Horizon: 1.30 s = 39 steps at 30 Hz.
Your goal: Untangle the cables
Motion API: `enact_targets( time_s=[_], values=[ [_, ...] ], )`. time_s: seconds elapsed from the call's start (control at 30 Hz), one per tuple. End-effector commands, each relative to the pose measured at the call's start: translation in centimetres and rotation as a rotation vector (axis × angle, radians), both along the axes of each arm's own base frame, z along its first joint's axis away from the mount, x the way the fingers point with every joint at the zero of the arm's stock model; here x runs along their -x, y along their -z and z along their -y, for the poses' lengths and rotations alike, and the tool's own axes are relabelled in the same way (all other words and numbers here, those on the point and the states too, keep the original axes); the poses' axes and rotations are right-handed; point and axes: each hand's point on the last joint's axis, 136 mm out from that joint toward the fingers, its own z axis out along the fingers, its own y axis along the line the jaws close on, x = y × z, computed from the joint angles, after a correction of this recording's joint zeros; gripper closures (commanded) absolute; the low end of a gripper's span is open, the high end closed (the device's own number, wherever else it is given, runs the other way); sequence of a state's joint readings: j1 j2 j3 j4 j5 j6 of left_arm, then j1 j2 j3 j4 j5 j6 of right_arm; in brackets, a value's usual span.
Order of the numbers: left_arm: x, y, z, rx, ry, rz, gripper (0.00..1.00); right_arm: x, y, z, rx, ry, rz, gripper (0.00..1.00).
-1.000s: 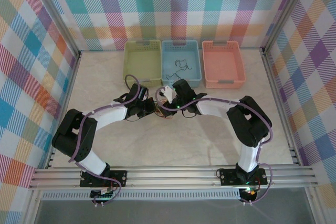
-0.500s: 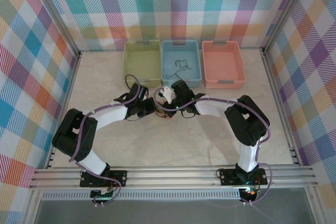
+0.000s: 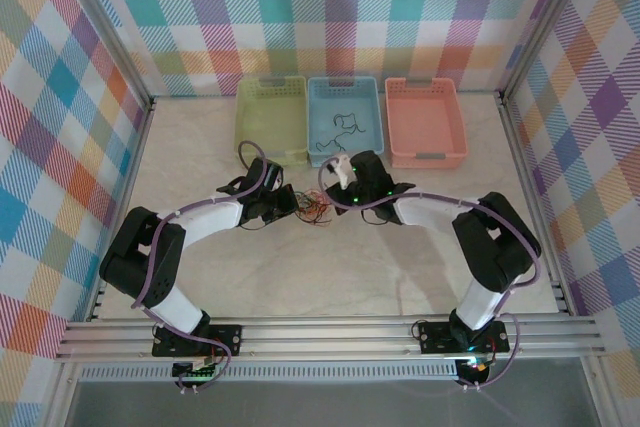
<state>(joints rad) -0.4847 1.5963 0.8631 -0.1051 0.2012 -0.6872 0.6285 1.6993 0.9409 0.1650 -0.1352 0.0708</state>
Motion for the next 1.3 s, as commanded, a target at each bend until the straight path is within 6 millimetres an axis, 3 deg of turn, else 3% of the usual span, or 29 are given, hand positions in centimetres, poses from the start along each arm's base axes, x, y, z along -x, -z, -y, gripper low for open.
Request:
enact_targets(
  time_s=[0.0, 0.27, 0.5, 1.27],
  values=[
    [0.0, -0.3, 0.5, -0.004, 0.027, -0.003, 1.0, -1.8, -1.2, 2.0, -0.085, 0.134, -0.02, 1.0],
    [0.0, -0.3, 0.5, -0.003, 0.027, -0.002, 1.0, -4.0, -0.2, 7.9, -0.085, 0.395, -0.071, 1.0],
    [0.1, -0.3, 0.5, -0.004, 0.026, -0.004, 1.0, -4.7, 0.7, 12.5, 0.018, 0.597, -0.063, 1.0],
    [0.1, -0.3, 0.2, -0.008, 0.014, -0.005, 1.0, -3.1, 0.3, 23.2, 0.093, 1.114, 0.019, 1.0]
  ],
)
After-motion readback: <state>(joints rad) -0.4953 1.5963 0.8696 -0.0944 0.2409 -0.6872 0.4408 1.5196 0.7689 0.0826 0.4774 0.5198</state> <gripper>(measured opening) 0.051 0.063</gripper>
